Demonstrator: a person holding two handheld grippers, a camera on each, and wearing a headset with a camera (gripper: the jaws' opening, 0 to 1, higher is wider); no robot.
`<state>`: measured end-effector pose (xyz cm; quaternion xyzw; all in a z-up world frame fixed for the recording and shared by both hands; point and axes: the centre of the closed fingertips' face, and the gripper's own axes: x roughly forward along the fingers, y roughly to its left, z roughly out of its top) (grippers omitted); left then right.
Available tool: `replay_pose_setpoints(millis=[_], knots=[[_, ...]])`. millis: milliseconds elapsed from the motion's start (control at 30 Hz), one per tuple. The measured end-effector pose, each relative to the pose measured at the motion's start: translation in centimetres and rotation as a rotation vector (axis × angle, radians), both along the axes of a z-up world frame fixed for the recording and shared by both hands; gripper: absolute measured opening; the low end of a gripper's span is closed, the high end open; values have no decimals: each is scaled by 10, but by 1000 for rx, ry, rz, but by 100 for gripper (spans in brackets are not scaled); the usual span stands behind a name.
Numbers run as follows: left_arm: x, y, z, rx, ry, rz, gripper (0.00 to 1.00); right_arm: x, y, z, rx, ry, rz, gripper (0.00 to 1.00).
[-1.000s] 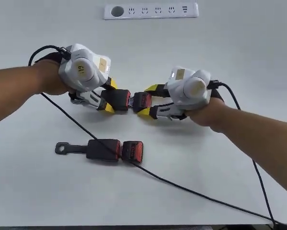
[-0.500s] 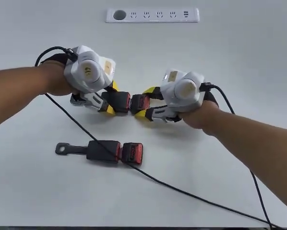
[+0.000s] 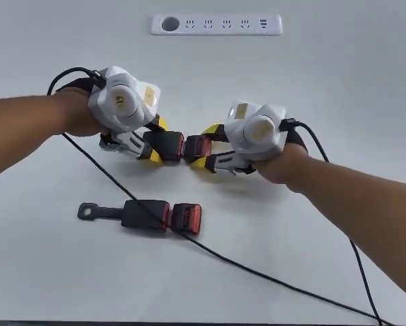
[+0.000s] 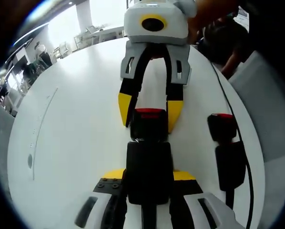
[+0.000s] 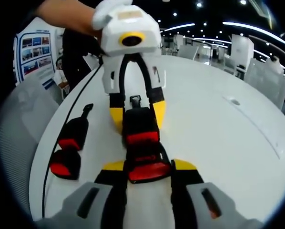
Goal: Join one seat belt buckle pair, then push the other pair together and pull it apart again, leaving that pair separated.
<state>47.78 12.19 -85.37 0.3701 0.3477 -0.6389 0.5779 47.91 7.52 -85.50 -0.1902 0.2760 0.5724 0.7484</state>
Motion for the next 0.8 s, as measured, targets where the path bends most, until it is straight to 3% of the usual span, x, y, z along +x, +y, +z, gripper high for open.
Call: replay_pose_setpoints(millis=[800], knots=[[-1,-1,2,-49,11,33,35,-3,-8,0,-17,-4,7,35]])
